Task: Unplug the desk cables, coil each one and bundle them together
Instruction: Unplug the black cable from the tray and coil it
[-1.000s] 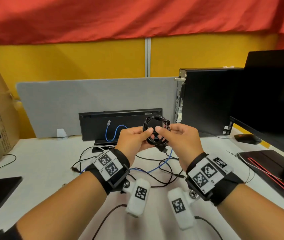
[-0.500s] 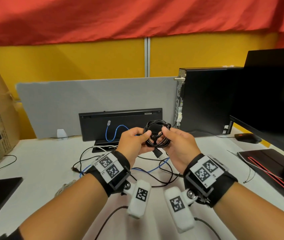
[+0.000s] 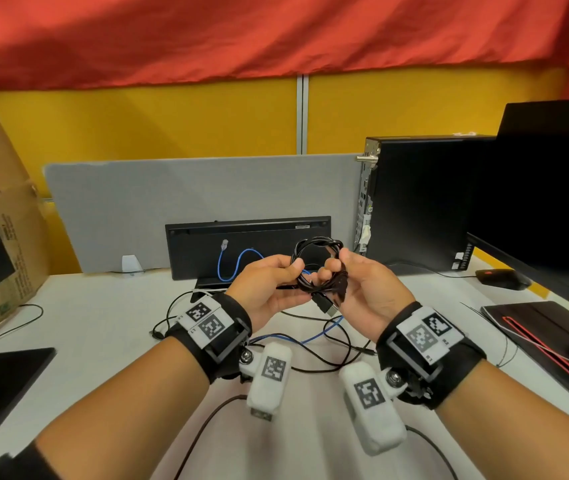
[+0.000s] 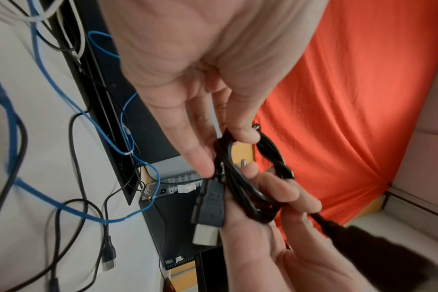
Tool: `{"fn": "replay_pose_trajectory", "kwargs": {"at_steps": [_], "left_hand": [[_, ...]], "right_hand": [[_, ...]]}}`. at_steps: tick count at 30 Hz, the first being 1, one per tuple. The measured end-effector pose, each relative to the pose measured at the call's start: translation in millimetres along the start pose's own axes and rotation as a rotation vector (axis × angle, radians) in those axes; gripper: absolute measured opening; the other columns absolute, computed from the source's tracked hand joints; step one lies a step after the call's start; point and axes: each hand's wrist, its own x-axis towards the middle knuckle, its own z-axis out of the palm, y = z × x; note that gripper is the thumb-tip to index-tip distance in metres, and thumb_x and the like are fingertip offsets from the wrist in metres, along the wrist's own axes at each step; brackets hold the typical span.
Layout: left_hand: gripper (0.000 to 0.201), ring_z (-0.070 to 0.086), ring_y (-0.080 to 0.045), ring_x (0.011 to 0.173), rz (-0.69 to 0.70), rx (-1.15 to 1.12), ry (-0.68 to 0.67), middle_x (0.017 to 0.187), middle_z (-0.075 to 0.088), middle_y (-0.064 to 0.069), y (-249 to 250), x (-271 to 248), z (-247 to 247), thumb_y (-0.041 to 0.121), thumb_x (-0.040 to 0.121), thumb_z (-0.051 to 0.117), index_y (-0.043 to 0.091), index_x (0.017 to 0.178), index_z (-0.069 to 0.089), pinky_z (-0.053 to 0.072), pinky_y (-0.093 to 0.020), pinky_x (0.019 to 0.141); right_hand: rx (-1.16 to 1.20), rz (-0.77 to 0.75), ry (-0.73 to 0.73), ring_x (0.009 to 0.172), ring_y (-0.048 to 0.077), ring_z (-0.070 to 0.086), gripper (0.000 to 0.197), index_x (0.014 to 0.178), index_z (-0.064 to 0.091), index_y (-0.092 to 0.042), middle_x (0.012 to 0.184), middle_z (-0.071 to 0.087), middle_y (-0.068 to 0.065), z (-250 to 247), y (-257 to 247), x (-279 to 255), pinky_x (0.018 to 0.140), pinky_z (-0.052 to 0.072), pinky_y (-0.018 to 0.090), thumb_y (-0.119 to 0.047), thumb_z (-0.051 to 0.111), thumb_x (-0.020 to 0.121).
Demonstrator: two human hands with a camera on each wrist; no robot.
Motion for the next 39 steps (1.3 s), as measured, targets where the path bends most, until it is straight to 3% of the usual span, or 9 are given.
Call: {"fn": "replay_pose_trajectory", "kwargs": {"at_steps": [5,8,12,19,24,30,33,35,39], "left_hand": [[0.007,0.072,-0.028,0.084,0.028,0.010,0.082,0.087,0.069,-0.012,2.8,-4.2,-10.6,0.014,0.093,0.063,0.008,0.091,0.066,0.058,-0.031,0.069],[0.009,0.072,-0.029,0.082,0.048,0.037,0.129,0.085,0.070,-0.013,0.7,-8.5,-15.3,0.014,0.093,0.063,0.008,0.089,0.066,0.059,-0.033,0.070],[0.010,0.072,-0.026,0.075,0.054,0.053,0.171,0.081,0.070,-0.011,-0.6,-14.5,-23.4,0.015,0.094,0.062,0.005,0.092,0.065,0.060,-0.032,0.067],[0.012,0.067,-0.021,0.064,0.027,0.127,0.198,0.074,0.068,-0.008,5.9,-26.3,-52.3,0.015,0.095,0.060,0.006,0.089,0.065,0.057,-0.029,0.059],[0.014,0.063,-0.020,0.064,-0.052,0.159,0.179,0.074,0.067,-0.008,14.0,-40.7,-77.7,0.018,0.095,0.060,0.007,0.088,0.066,0.057,-0.026,0.056],[0.007,0.068,-0.019,0.067,-0.104,0.386,0.178,0.076,0.071,-0.009,38.7,-60.4,-115.1,0.014,0.090,0.067,0.008,0.086,0.065,0.059,-0.025,0.060],[0.012,0.070,-0.019,0.065,-0.126,0.539,0.254,0.079,0.072,-0.013,49.1,-70.1,-137.7,0.011,0.087,0.070,0.010,0.078,0.062,0.058,-0.025,0.058],[0.013,0.070,-0.018,0.063,-0.172,0.610,0.308,0.081,0.073,-0.013,53.4,-77.3,-152.5,0.011,0.086,0.072,0.010,0.078,0.062,0.057,-0.025,0.056],[0.011,0.069,-0.018,0.056,-0.307,0.717,0.399,0.086,0.075,-0.009,49.2,-90.3,-175.0,0.009,0.081,0.077,0.005,0.090,0.071,0.058,-0.026,0.056]], "right_hand": [[-0.490,-0.039,-0.064,0.083,0.026,0.067,0.022,0.107,0.059,0.005,0.087,0.068,0.013,-4.4,0.2,4.5,0.082,0.056,0.034,-0.002,0.064,0.088],[-0.823,-0.124,0.024,0.088,0.026,0.073,0.037,0.112,0.063,-0.006,0.096,0.074,0.014,-1.9,7.9,6.2,0.077,0.059,0.034,0.006,0.071,0.079],[-1.021,-0.125,0.045,0.089,0.022,0.072,0.032,0.103,0.064,-0.022,0.101,0.071,0.003,5.6,17.0,10.7,0.074,0.061,0.042,-0.001,0.072,0.080],[-0.867,0.030,-0.196,0.077,0.022,0.071,0.020,0.104,0.052,-0.009,0.090,0.069,0.009,18.9,32.1,8.5,0.068,0.058,0.040,0.007,0.054,0.092],[-0.724,0.063,-0.206,0.070,0.019,0.066,0.022,0.112,0.047,-0.003,0.092,0.061,0.015,31.9,58.3,5.3,0.060,0.058,0.031,0.010,0.049,0.094],[-0.498,0.314,-0.194,0.092,0.040,0.068,0.017,0.112,0.055,0.004,0.109,0.065,0.028,52.8,91.1,7.2,0.085,0.057,0.048,0.001,0.051,0.096],[-0.717,0.358,-0.203,0.082,0.029,0.067,0.021,0.103,0.064,0.005,0.098,0.068,0.020,53.3,101.8,13.5,0.075,0.060,0.036,-0.013,0.064,0.092],[-1.027,0.253,-0.200,0.081,0.021,0.065,0.024,0.103,0.069,-0.003,0.096,0.069,0.010,49.2,107.3,21.1,0.073,0.058,0.032,-0.022,0.069,0.087],[-1.797,-0.021,-0.378,0.114,0.018,0.052,0.035,0.113,0.068,-0.027,0.115,0.063,-0.006,39.7,113.7,32.8,0.096,0.046,0.036,-0.040,0.073,0.081]]}}
